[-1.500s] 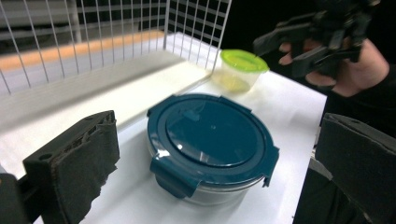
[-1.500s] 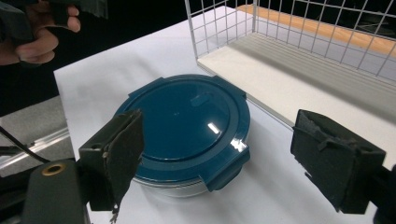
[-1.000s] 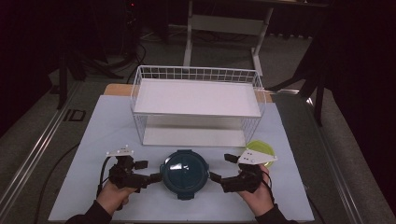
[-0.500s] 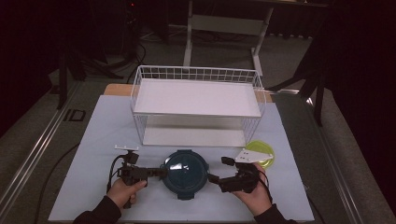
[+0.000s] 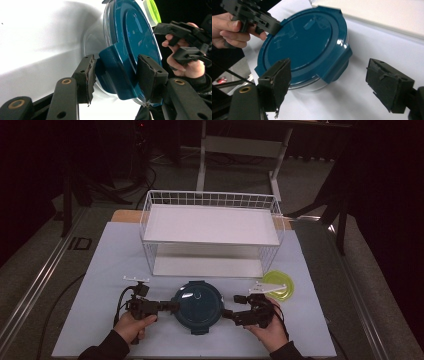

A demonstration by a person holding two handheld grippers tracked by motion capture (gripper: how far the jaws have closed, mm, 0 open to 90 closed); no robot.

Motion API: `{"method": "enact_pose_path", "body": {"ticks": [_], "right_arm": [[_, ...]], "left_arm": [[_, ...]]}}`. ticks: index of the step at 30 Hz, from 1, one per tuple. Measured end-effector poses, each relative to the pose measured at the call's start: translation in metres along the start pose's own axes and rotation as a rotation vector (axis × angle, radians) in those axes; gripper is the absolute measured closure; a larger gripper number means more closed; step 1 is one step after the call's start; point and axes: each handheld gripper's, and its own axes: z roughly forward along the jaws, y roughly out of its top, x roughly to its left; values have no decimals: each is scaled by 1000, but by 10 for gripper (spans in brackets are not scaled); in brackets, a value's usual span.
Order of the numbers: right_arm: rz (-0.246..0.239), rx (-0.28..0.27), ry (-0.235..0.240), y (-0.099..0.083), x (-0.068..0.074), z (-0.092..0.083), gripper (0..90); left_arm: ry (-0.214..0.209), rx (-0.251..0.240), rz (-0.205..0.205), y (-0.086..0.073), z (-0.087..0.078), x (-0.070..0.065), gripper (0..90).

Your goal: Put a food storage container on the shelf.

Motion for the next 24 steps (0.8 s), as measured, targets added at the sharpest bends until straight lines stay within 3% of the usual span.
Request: {"method": "enact_pose_path", "body": {"ticks": [6,7,11,18,20,24], "right_arm": [[60,12,19,0,-5,4,238],[86,15,29,-1,-7,3,254],[113,29,53,-2,-8,4,297],[144,50,60,-4,-11,8,322],[179,57,78,-6,-15,9,335],[208,60,105,-6,-17,9,385]], "left_arm": [[4,0,61,1,-1,-7,513],[13,8,91,0,-2,-11,514],[15,1,130,-2,-2,-14,517],[8,-2,157,-3,-1,-17,522],[13,4,187,-4,-1,-21,526],[7,0,182,-5,-1,-20,526]]}}
